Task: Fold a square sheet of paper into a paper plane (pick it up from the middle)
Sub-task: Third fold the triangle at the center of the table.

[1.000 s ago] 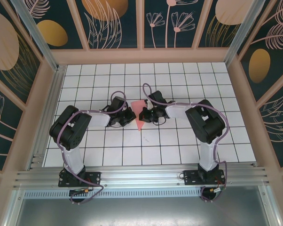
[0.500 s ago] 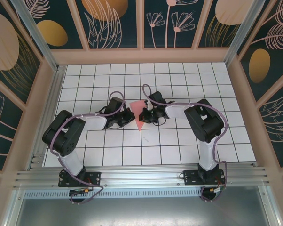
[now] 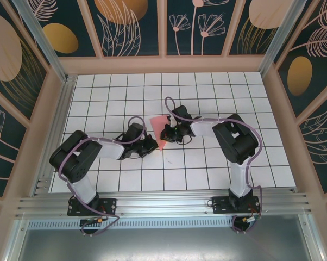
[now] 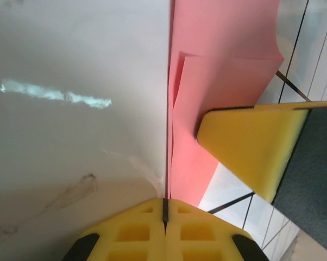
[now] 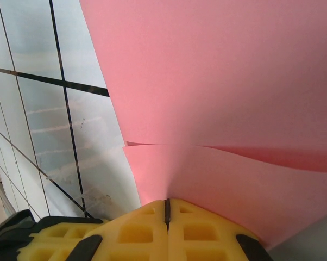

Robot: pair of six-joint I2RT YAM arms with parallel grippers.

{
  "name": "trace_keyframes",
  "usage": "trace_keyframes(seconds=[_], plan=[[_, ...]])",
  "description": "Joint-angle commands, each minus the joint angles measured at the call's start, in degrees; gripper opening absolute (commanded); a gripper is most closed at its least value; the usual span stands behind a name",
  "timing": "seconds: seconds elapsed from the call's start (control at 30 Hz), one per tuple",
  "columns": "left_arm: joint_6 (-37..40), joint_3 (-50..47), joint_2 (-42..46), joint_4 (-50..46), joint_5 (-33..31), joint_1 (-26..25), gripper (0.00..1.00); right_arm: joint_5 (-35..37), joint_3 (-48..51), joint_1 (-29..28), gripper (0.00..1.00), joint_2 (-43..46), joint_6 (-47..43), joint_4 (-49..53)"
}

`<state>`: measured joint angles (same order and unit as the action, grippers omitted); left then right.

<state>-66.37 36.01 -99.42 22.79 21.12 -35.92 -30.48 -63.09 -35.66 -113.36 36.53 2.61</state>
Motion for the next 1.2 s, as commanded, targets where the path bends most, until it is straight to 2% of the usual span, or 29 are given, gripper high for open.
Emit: trace_keyframes(seconds=[0.0, 0.5, 0.83, 1.03, 1.17], plan=[[-3.5, -1.7, 2.6, 6.0, 3.6, -1.0, 0.00, 0.8, 0.3, -0.1, 0.00, -2.7, 0.8, 1.3], [-3.0, -0.9, 1.6, 4.9, 3.0, -1.3, 0.00, -0.1, 0.7, -0.1, 0.00, -2.6, 1.7, 0.6], [-1.5, -0.2, -1.7, -1.3, 1.4, -1.5, 0.00, -2.0, 0.3, 0.2, 0.00, -1.4, 1.9, -0.1], [0.6, 0.8, -1.7, -8.6, -1.6, -1.5, 0.00, -3.9, 0.5, 1.3, 0.00, 3.9, 0.4, -2.3], [1.4, 1.7, -1.8, -10.9, -2.6, -1.4, 0.00, -1.2, 3.5, 1.2, 0.01, 8.6, -1.6, 0.2]])
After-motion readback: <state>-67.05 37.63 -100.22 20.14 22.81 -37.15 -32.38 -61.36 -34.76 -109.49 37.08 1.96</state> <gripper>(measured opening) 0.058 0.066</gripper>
